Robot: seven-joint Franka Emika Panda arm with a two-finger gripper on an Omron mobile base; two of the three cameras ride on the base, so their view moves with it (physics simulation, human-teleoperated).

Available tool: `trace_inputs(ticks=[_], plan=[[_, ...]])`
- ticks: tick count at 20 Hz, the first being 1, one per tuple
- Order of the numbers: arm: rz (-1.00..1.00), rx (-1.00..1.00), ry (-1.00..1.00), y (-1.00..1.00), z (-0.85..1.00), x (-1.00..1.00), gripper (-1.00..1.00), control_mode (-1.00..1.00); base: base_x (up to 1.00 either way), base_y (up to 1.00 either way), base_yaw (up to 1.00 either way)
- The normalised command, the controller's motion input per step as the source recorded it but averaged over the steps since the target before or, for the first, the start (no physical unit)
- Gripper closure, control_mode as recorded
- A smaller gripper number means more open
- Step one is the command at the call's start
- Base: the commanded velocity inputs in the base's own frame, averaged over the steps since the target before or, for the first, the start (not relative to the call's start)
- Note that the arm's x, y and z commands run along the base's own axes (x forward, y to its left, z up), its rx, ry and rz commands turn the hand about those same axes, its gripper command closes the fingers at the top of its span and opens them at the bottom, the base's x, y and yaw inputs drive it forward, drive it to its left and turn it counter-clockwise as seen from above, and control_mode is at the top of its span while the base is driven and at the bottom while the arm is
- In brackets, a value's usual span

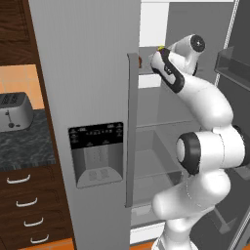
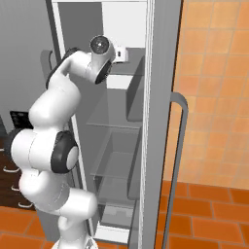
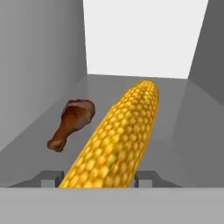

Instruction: Place one corn and one chicken drumstick in each tupperware on the nearby counter, to pack two identical lunches.

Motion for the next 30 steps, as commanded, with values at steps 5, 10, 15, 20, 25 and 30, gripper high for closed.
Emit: trace_inputs(ticks=[5, 10, 15, 20, 25, 30], plan=[[-0.06, 0.01, -0.54, -0.11, 0.04, -1.0, 1.0, -1.0, 0.0, 0.0, 0.0], [-0.23, 0.11, -0.03, -0.23, 0.15, -1.0, 1.0, -1.0, 0.0, 0.0, 0.0], [-0.2, 0.05, 0.26, -0.06, 0.44, -1.0, 1.0, -1.0, 0.0, 0.0, 0.0], [-0.13, 0.06, 0.43, -0.13, 0.47, -1.0, 1.0, -1.0, 0.0, 0.0, 0.0], [-0.03, -0.06, 0.68, -0.01, -0.52, -0.98, 1.0, -1.0, 0.0, 0.0, 0.0], [0.0, -0.03, 0.46, -0.02, -0.95, -0.97, 1.0, -1.0, 0.0, 0.0, 0.0]])
